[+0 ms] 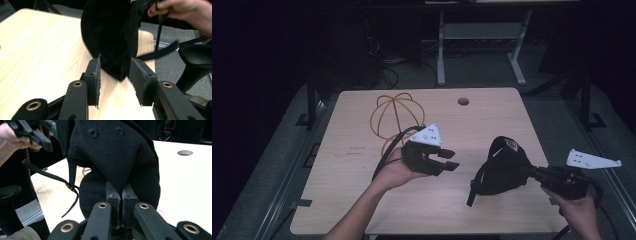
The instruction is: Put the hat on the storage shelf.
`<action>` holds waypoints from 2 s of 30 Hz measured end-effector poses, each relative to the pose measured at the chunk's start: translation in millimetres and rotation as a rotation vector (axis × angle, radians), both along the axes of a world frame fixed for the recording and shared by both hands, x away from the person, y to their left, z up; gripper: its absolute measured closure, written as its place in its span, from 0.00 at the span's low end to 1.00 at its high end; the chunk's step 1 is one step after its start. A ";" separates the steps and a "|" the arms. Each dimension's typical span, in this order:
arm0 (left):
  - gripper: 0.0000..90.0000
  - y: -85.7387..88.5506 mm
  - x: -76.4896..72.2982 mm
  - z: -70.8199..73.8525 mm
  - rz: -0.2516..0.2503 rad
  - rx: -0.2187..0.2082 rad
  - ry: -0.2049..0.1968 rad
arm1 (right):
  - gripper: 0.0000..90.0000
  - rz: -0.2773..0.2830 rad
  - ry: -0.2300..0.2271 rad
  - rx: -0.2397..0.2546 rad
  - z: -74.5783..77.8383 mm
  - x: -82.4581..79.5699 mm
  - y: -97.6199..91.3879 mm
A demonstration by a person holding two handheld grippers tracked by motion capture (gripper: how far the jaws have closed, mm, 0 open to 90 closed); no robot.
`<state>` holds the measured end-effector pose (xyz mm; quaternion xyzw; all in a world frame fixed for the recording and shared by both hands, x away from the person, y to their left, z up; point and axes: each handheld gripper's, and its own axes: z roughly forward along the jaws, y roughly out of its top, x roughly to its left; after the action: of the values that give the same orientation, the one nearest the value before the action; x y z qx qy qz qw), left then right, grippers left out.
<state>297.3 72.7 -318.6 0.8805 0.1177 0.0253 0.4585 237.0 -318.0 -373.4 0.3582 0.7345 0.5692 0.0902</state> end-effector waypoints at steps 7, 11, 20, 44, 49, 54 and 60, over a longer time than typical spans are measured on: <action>0.66 15.4 -2.3 -12.8 0.020 -0.006 0.005 | 0.97 -0.003 0.015 0.012 8.7 6.5 -4.8; 0.65 23.3 -5.3 -21.1 0.032 -0.002 0.002 | 0.97 0.001 0.026 0.010 14.1 9.9 -4.7; 0.64 39.5 -9.3 -38.8 0.063 -0.003 0.003 | 0.97 0.014 0.044 0.044 27.7 19.0 -6.9; 0.59 53.1 -20.1 -81.3 0.082 0.055 -0.038 | 0.97 0.047 0.028 0.025 70.3 47.0 11.5; 0.59 51.2 -23.0 -90.8 0.077 0.079 -0.040 | 0.97 0.062 0.027 0.017 78.2 54.0 20.5; 0.58 48.7 -25.4 -99.0 0.060 0.115 -0.054 | 0.97 0.074 0.025 0.010 85.5 61.3 30.1; 0.56 51.9 -25.1 -101.3 0.064 0.114 -0.050 | 0.97 0.091 0.023 0.008 96.8 71.0 40.5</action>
<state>272.3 124.6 -419.9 0.9000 0.1328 0.0689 0.4093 307.9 -277.4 -276.6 0.3314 0.7488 0.5714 0.0543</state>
